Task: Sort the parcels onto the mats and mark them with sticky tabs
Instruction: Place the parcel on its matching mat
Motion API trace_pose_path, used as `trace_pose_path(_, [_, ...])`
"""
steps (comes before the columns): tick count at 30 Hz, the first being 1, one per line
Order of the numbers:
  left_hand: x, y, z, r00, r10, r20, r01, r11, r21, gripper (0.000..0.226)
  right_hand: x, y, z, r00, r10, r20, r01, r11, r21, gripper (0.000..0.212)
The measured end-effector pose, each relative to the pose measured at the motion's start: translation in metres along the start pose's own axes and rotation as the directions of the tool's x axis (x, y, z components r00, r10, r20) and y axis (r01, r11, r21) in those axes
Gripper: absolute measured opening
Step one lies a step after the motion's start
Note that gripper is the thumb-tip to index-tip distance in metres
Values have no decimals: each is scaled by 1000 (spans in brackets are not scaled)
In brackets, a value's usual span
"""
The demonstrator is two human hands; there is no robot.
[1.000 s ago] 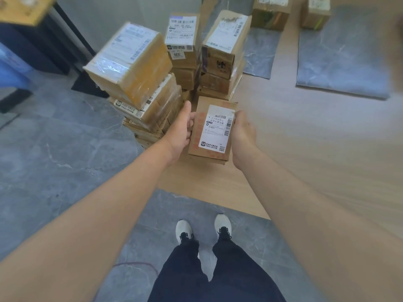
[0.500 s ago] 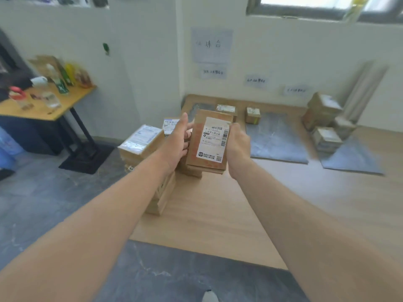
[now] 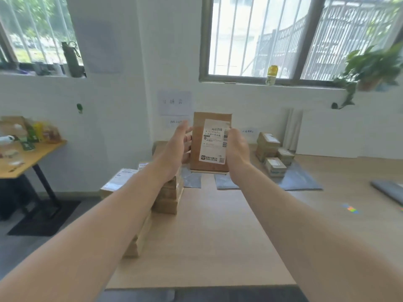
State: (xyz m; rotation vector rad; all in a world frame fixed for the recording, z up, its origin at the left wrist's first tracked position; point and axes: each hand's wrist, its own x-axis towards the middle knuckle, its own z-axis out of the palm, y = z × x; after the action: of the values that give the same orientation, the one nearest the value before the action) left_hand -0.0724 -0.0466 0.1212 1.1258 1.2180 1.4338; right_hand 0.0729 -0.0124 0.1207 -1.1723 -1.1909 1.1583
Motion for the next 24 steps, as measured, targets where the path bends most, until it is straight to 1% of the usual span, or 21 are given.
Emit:
trace_pose_path(1, [-2,3,8,1000,12,3,-12,1000,3,43,1,-1,-8,1000,-4,-8,4,1000,2,49])
trace_pose_path(2, [-3,4,15,1000,24,7,-24,1000,8,44,3,0,-16,1000,-12,-17,12,1000,5,48])
trace_pose_path(5, [0,3,42,999,30,16,-30,1000,5,53,11,1,-44,999,-43,-5,43,999,25,35])
trace_pose_path(9, [8,-6,88,999,23,39,-23,1000,-6,54,23,4,-90,998,-50,-23,52,996,75,36])
trace_pose_path(10, [11,-8,99,999,17,40,-16,1000,-16,57,26,4,-103,998,-61,-27,63,995,79,38])
trace_pose_path(12, [19,-13,124,999,4,39,-3,999,-32,62,37,5,-129,997,-69,-32,71,994,78,45])
trace_pose_path(13, [21,-16,137,999,4,36,-3,999,-32,62,42,7,-141,997,-63,-34,66,994,83,46])
trace_pose_path(16, [33,-32,171,999,-11,45,12,1000,-16,56,62,19,-175,998,-44,-49,48,995,88,38])
trace_pose_path(19, [48,-50,199,998,-47,45,47,999,-14,50,85,38,-202,998,-25,-54,30,995,93,43])
trace_pose_path(24, [70,-84,227,991,-123,56,123,992,0,47,119,72,-231,998,36,-44,-31,993,113,41])
